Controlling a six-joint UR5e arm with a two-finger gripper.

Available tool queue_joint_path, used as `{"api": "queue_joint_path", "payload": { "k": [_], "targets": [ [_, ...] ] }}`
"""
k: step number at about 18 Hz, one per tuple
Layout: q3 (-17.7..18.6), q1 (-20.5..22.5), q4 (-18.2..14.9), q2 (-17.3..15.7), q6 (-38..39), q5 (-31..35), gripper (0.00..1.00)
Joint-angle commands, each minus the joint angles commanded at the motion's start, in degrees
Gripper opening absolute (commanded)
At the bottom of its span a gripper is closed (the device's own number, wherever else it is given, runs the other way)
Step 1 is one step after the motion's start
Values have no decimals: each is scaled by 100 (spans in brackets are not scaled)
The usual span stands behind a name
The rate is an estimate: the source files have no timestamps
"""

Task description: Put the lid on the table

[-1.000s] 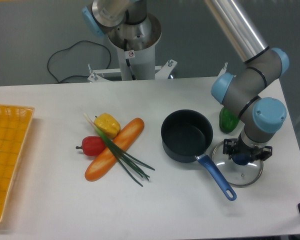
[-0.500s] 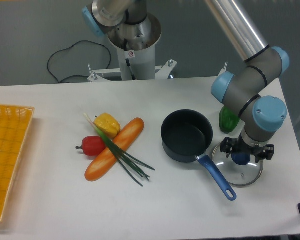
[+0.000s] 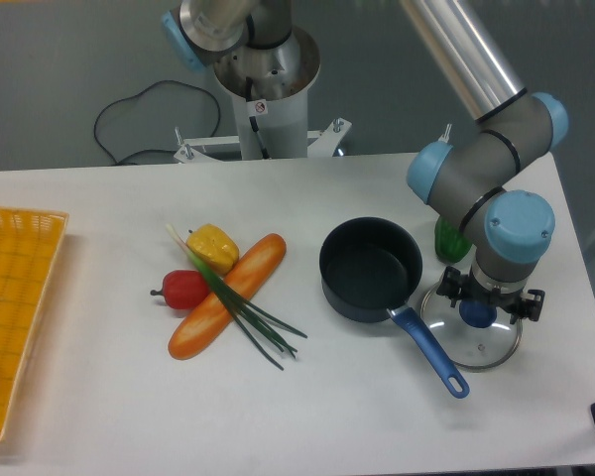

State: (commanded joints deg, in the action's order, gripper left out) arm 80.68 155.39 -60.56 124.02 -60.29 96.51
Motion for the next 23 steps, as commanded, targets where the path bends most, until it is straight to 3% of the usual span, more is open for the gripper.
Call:
{"api": "queue_joint_path", "payload": {
  "k": [5,11,14,23],
  "targets": [
    [272,-299,-18,-343,35,0,100],
    [624,-588,-70,-1028,62,-35,100],
    [668,-861,-464,-1274,62,-27,100],
    [686,-985,-562,-1337,150,0,100]
  ]
}}
